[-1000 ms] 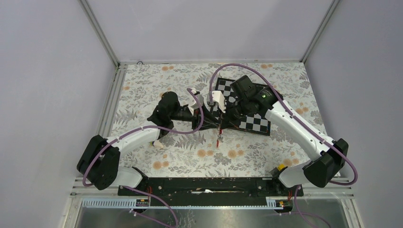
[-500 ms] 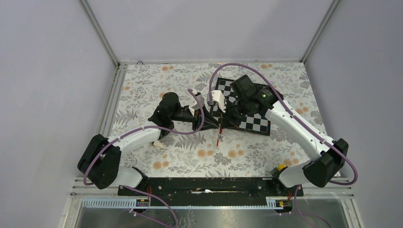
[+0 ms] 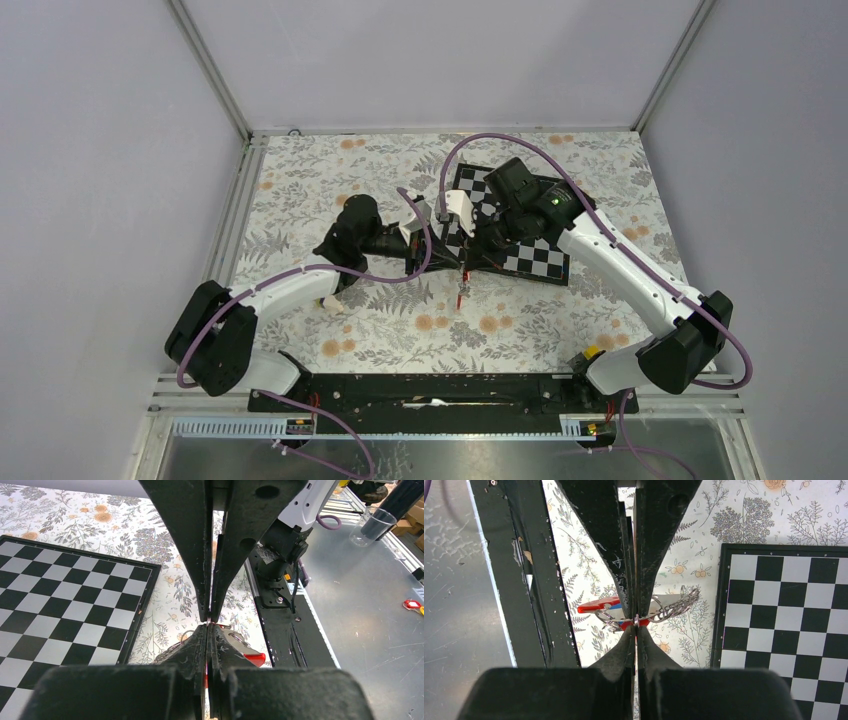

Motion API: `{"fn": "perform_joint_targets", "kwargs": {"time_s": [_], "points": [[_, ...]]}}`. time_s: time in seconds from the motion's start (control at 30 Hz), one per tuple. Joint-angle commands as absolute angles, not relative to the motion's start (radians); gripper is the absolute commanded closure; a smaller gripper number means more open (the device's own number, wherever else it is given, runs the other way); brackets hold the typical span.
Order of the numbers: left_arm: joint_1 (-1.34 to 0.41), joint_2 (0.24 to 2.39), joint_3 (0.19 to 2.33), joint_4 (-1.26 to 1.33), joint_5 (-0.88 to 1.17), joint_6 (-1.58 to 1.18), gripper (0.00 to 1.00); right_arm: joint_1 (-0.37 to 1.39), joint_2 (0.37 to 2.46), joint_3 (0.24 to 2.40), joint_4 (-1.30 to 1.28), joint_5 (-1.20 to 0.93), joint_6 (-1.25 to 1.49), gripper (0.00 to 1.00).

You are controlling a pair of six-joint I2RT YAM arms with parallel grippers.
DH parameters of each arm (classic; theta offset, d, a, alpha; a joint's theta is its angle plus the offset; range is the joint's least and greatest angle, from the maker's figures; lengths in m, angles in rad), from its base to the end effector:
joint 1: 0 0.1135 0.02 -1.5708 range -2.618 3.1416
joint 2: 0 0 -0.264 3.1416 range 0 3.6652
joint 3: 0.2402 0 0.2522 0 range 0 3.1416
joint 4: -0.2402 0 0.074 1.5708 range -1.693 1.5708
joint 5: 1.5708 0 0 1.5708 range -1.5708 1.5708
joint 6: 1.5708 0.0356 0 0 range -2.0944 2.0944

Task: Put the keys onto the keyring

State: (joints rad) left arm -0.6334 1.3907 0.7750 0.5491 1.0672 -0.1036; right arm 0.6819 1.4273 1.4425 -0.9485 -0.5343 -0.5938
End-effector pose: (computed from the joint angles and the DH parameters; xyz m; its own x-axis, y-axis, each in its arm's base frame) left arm 0.2220 -0.2017 0.2747 -0.1557 0.0524 -0.9864 0.9792 -0.1235 -0.1612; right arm 0.2126 0.1959 0.3544 -0.0819 -0.6867 -0.7223 -0.9937 0.1121 0.0062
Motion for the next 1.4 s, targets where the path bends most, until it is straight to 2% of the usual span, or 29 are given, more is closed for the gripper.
{"fn": "perform_joint_targets", "kwargs": {"time_s": [0.0, 0.17, 0.37, 0.5, 0.73, 1.13, 1.37], "points": [[-0.638, 1.389, 0.771, 0.611, 1.103, -0.097, 1.0, 0.693, 1.415, 1.457, -0.919, -0.537, -0.59, 0.99], [-0.636, 1.371, 0.764, 0.609, 1.104, -0.096, 1.0, 0.694, 1.393, 1.428, -0.89, -0.521, -0.581, 0.91], [-0.629, 1.336, 0.759, 0.608, 1.121, -0.108, 1.0, 0.692, 1.319, 1.362, -0.801, -0.479, -0.56, 0.7], [-0.624, 1.323, 0.785, 0.55, 1.112, -0.108, 1.0, 0.692, 1.273, 1.321, -0.762, -0.473, -0.558, 0.65], [-0.614, 1.296, 0.801, 0.494, 1.136, -0.088, 1.0, 0.691, 1.227, 1.257, -0.719, -0.49, -0.58, 0.63], [-0.612, 1.287, 0.79, 0.499, 1.18, -0.076, 1.0, 0.692, 1.226, 1.217, -0.698, -0.67, -0.63, 0.64], [-0.612, 1.288, 0.785, 0.522, 1.194, -0.086, 1.0, 0.69, 1.237, 1.196, -0.685, -0.697, -0.635, 0.7]]}}
